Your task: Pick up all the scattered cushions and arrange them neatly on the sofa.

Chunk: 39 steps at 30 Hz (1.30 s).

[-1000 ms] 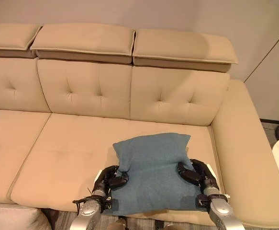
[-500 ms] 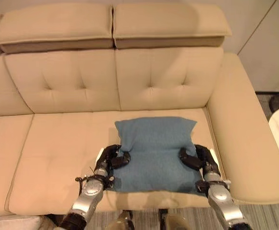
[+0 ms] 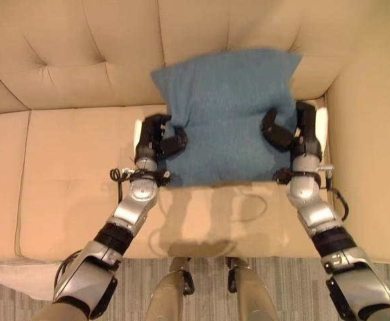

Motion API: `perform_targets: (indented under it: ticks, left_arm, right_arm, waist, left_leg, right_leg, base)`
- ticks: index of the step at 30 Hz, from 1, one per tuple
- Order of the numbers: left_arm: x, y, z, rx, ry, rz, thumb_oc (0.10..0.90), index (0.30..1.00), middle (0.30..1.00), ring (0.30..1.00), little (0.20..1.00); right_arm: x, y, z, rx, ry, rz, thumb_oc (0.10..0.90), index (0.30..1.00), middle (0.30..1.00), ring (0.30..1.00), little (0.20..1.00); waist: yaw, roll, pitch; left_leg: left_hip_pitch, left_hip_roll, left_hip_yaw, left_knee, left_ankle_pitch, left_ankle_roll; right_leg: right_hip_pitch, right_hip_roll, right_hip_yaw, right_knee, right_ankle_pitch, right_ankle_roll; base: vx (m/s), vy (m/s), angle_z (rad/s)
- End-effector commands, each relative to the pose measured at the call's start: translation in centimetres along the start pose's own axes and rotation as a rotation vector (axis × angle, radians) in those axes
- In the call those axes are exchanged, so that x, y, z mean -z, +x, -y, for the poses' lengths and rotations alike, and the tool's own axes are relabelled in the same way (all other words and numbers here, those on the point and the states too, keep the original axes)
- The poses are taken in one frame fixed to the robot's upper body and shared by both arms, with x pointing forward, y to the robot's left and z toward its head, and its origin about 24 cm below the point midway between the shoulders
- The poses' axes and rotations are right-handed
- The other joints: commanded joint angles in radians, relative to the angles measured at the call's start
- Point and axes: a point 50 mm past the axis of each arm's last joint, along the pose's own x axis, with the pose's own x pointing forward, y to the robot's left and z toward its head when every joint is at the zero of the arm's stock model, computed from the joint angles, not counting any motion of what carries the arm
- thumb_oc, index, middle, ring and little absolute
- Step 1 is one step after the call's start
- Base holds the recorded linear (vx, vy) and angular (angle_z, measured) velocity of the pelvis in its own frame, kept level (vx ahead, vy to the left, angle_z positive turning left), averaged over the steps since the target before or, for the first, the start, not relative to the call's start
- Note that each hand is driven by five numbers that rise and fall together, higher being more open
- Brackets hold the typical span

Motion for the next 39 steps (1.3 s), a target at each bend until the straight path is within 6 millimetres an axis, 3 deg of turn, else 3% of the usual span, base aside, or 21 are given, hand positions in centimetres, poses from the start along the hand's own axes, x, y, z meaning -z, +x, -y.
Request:
perform_targets:
  ticks: [1,9,10,11,15,18,24,26,27,28,30,31,35,39]
  left_arm:
    - [-12.4,1.2,4.2,0.067,-0.125,0.591,0.400,0.300,0.300,0.300,0.300]
    - [-15.2,1.8,4.5,-0.019,-0.134,0.681,0.400,0.300,0.300,0.300,0.300]
    - [-15.7,3.0,4.5,-0.023,-0.086,0.663,0.400,0.300,0.300,0.300,0.300]
    - [-16.2,3.6,4.3,-0.031,-0.058,0.662,0.800,0.900,0.900,0.900,0.900]
    - [-18.4,5.5,3.7,-0.024,0.067,0.667,0.800,0.900,0.900,0.900,0.900]
    - [-18.3,5.7,3.2,-0.023,0.099,0.658,0.800,0.900,0.900,0.900,0.900]
    - [-14.4,6.1,1.2,-0.010,0.229,0.545,0.800,0.900,0.900,0.900,0.900]
    - [-11.3,5.7,-0.4,-0.022,0.282,0.460,0.800,0.900,0.900,0.900,0.900]
    - [-11.3,5.7,-0.4,-0.022,0.283,0.459,0.800,0.900,0.900,0.900,0.900]
    - [-9.2,5.2,-1.3,-0.031,0.295,0.397,0.800,0.900,0.900,0.900,0.900]
    - [-7.0,4.5,-2.2,-0.028,0.303,0.337,0.800,0.900,0.900,0.900,0.900]
    - [-3.6,3.1,-3.7,-0.027,0.317,0.232,0.800,0.900,0.900,0.900,0.900]
    - [2.1,-0.4,-6.4,-0.009,0.360,0.044,0.800,0.900,0.900,0.900,0.900]
    - [6.5,-4.8,-8.3,0.025,0.368,-0.119,0.800,0.900,0.900,0.900,0.900]
  right_arm:
    - [-9.3,2.9,0.8,0.192,0.009,0.447,0.400,0.300,0.300,0.300,0.300]
    - [-11.9,4.6,1.4,0.298,-0.088,0.548,0.400,0.300,0.300,0.300,0.300]
    - [-12.2,5.6,1.1,0.273,-0.110,0.520,0.482,0.422,0.422,0.422,0.422]
    - [-12.7,6.3,1.0,0.267,-0.118,0.512,0.800,0.900,0.900,0.900,0.900]
    - [-13.2,8.4,0.7,0.182,-0.130,0.420,0.800,0.900,0.900,0.900,0.900]
    - [-12.5,8.4,0.5,0.137,-0.129,0.373,0.800,0.900,0.900,0.900,0.900]
    - [-10.0,7.5,0.1,0.027,-0.118,0.315,0.800,0.900,0.900,0.900,0.900]
    - [-7.8,6.5,0.3,-0.013,-0.104,0.266,0.800,0.900,0.900,0.900,0.900]
    - [-7.8,6.4,0.3,-0.013,-0.104,0.264,0.800,0.900,0.900,0.900,0.900]
    - [-6.1,5.6,0.6,-0.039,-0.096,0.231,0.800,0.900,0.900,0.900,0.900]
    - [-4.3,4.6,1.1,-0.055,-0.093,0.189,0.800,0.900,0.900,0.900,0.900]
    - [-1.4,2.8,1.8,-0.080,-0.099,0.114,0.800,0.900,0.900,0.900,0.900]
    - [3.1,-0.9,3.2,-0.123,-0.099,-0.020,0.800,0.900,0.900,0.900,0.900]
    - [7.0,-4.9,4.4,-0.171,-0.115,-0.159,0.800,0.900,0.900,0.900,0.900]
  waist:
    - [0.002,-0.052,-0.082]
    - [0.006,-0.044,-0.084]
    - [0.008,-0.044,-0.088]
    - [0.007,-0.042,-0.083]
    - [0.009,-0.032,-0.064]
    - [0.011,-0.028,-0.058]
    - [0.010,-0.033,-0.052]
    - [0.010,-0.039,-0.047]
    - [0.010,-0.040,-0.047]
    - [0.010,-0.044,-0.043]
    - [0.009,-0.049,-0.042]
    - [0.008,-0.054,-0.052]
    - [0.005,-0.067,-0.074]
    - [0.003,-0.085,-0.096]
  left_leg:
    - [-0.031,-0.026,-0.007,0.079,-0.148,-0.077]
    - [-0.079,-0.021,-0.019,0.050,-0.119,-0.084]
    - [-0.087,-0.020,-0.021,0.036,-0.107,-0.087]
    - [-0.091,-0.019,-0.022,0.027,-0.101,-0.089]
    - [-0.095,-0.015,-0.035,-0.001,-0.075,-0.094]
    - [-0.085,-0.016,-0.040,-0.014,-0.071,-0.096]
    - [-0.036,-0.014,-0.044,-0.025,-0.073,-0.105]
    - [-0.014,-0.010,-0.041,-0.028,-0.076,-0.107]
    - [-0.013,-0.010,-0.041,-0.028,-0.077,-0.107]
    - [0.003,-0.006,-0.040,-0.028,-0.079,-0.108]
    - [0.018,-0.004,-0.039,-0.029,-0.081,-0.109]
    - [0.039,-0.002,-0.035,-0.032,-0.085,-0.109]
    - [0.085,0.001,-0.029,-0.033,-0.102,-0.105]
    - [0.136,-0.002,-0.022,-0.033,-0.122,-0.098]
  right_leg:
    - [-0.044,-0.025,-0.008,-0.107,0.056,0.021]
    - [-0.111,-0.022,-0.006,-0.100,0.060,0.022]
    - [-0.127,-0.023,-0.006,-0.100,0.064,0.023]
    - [-0.135,-0.022,-0.005,-0.099,0.065,0.023]
    - [-0.150,-0.017,-0.014,-0.093,0.067,0.022]
    - [-0.142,-0.015,-0.018,-0.095,0.065,0.020]
    - [-0.097,-0.007,-0.023,-0.104,0.061,0.017]
    - [-0.071,-0.006,-0.025,-0.117,0.064,0.017]
    - [-0.069,-0.005,-0.026,-0.118,0.064,0.017]
    - [-0.056,-0.004,-0.028,-0.122,0.065,0.017]
    - [-0.036,-0.003,-0.029,-0.133,0.067,0.017]
    - [-0.005,-0.002,-0.028,-0.149,0.069,0.018]
    - [0.053,-0.002,-0.024,-0.177,0.076,0.022]
    - [0.119,-0.001,-0.022,-0.211,0.082,0.030]
  base:
    - [-0.02,-0.022,0.06]
    - [0.00,-0.025,0.03]
    - [0.00,0.000,0.00]
    - [0.00,0.000,0.00]
    - [-0.02,-0.029,-0.08]
    - [0.00,-0.007,0.05]
    - [0.02,-0.018,0.04]
    - [0.00,-0.011,0.02]
    - [0.00,-0.023,0.04]
    - [0.00,-0.018,0.07]
    - [0.01,-0.013,0.08]
    - [0.03,0.002,0.06]
    - [0.04,0.018,0.02]
    - [0.06,0.023,-0.11]
